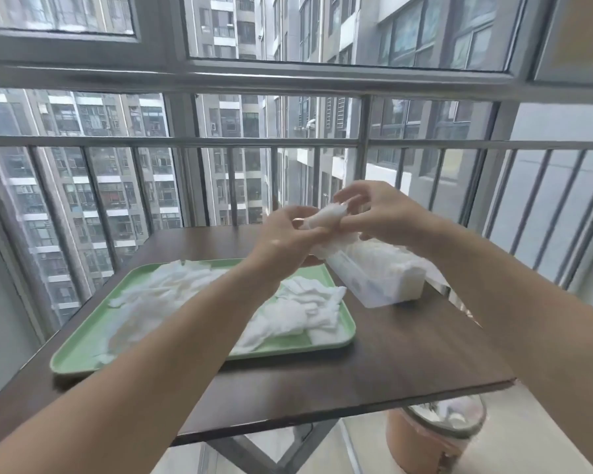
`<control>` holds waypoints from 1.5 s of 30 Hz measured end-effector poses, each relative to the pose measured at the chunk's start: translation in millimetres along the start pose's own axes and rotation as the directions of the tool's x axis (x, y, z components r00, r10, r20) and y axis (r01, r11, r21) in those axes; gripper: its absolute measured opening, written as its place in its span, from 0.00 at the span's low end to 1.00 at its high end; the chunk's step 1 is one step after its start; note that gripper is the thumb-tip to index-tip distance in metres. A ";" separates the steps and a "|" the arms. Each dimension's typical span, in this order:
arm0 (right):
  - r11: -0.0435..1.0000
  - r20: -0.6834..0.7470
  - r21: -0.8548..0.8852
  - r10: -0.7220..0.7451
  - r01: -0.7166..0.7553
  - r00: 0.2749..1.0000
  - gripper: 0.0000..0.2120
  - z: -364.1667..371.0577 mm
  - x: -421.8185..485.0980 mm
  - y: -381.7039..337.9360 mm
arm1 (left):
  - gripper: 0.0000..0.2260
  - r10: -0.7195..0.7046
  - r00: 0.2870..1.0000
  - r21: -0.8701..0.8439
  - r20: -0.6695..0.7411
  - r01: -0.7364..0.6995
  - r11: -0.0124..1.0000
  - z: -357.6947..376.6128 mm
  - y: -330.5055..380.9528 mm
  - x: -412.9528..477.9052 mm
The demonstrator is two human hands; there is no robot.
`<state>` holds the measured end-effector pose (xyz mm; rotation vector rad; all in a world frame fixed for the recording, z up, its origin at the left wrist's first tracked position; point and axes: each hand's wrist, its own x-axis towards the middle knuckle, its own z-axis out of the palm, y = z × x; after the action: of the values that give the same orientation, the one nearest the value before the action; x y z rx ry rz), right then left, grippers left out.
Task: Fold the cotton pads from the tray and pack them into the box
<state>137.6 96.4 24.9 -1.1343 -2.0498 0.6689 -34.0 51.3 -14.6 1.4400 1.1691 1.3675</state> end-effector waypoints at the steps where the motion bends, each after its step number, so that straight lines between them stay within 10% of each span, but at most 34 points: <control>1: 0.999 0.041 0.021 0.028 -0.029 0.999 0.20 -8.4 -3.7 3.6 | 0.13 0.009 1.000 -0.003 0.014 -0.009 1.000 8.0 -0.2 2.6; 11: 0.990 0.173 0.085 0.092 -0.108 0.981 0.11 -67.8 -30.4 48.0 | 0.13 0.057 0.996 0.011 0.063 -0.058 0.998 69.7 -11.0 21.3; 18: 0.957 0.054 0.163 0.234 -0.240 0.971 0.07 -83.4 -21.4 72.4 | 0.05 0.088 0.993 0.657 0.075 -0.116 0.745 72.7 -34.0 38.6; 31: 0.934 0.297 -0.321 0.258 -0.158 0.919 0.17 -39.4 82.2 64.1 | 0.18 0.017 0.999 0.865 0.051 -0.053 0.499 60.0 -29.9 32.3; 45: 0.582 0.347 -0.805 0.299 0.118 0.889 0.12 4.0 126.6 55.1 | 0.20 0.075 0.993 0.905 0.091 -0.114 0.409 59.3 -44.2 33.4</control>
<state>114.7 232.6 23.9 -1.7243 -2.8542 -0.0634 20.6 96.6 -54.2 2.2938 2.0059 0.6771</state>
